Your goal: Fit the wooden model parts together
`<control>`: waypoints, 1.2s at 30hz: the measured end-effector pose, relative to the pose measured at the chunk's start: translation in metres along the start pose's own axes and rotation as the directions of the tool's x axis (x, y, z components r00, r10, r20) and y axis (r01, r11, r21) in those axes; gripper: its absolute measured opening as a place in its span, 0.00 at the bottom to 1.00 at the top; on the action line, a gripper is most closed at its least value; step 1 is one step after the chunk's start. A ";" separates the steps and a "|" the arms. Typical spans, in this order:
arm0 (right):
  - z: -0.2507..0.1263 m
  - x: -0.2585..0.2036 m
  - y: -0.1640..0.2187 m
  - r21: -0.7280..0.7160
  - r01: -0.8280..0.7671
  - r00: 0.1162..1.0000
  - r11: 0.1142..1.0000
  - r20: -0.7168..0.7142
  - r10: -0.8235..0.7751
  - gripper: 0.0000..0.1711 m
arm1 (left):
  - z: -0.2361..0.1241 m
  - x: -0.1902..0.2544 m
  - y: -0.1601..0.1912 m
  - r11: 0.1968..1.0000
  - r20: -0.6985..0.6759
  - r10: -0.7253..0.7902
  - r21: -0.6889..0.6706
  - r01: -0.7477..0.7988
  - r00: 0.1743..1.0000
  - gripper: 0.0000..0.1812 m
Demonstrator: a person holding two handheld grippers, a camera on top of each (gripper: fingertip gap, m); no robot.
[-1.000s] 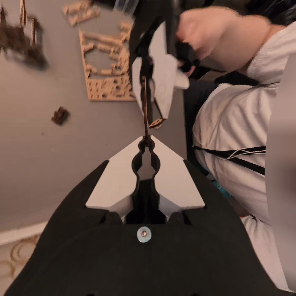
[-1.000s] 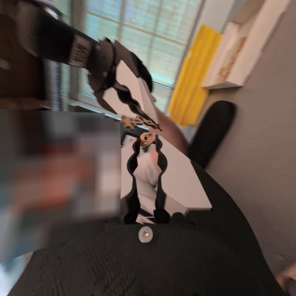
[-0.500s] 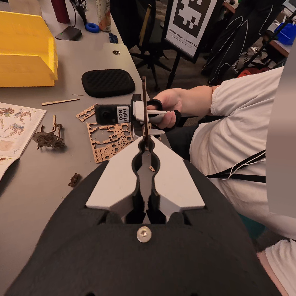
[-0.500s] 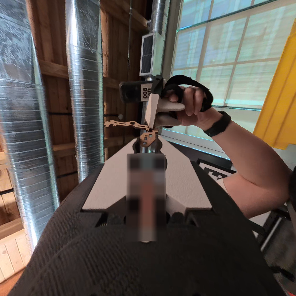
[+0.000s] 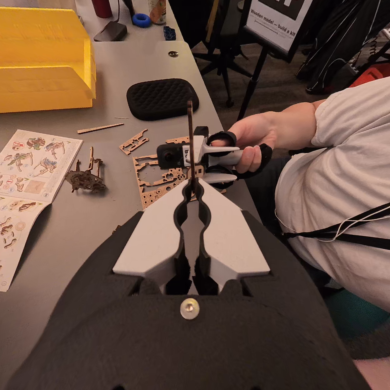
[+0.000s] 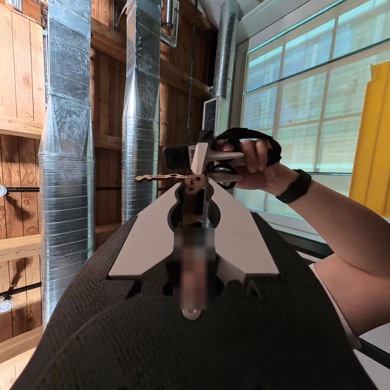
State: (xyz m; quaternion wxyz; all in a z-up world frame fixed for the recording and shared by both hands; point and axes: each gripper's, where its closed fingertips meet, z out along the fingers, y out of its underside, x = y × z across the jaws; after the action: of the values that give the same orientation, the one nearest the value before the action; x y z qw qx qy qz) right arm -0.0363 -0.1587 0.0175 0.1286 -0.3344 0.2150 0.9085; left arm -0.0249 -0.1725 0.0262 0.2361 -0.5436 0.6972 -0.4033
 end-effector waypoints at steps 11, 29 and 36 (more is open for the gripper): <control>-0.007 0.005 -0.008 0.042 -0.041 0.999 0.998 0.009 0.041 0.10 | 0.007 -0.008 0.004 1.000 0.018 -0.012 -0.014 0.012 1.000 0.01; -0.022 -0.004 -0.018 0.052 -0.050 0.999 0.997 0.014 0.050 0.10 | 0.018 -0.017 0.009 0.999 0.042 -0.016 -0.028 0.017 0.999 0.00; -0.022 -0.009 -0.017 0.044 -0.058 0.998 0.997 0.031 0.056 0.10 | 0.018 -0.016 0.009 0.995 -0.019 -0.100 -0.007 0.100 0.995 0.00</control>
State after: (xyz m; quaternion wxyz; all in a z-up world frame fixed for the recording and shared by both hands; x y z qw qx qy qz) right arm -0.0112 -0.1546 0.0035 0.1133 -0.3116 0.2428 0.9116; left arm -0.0111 -0.1617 0.0072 0.2071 -0.5745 0.6728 -0.4176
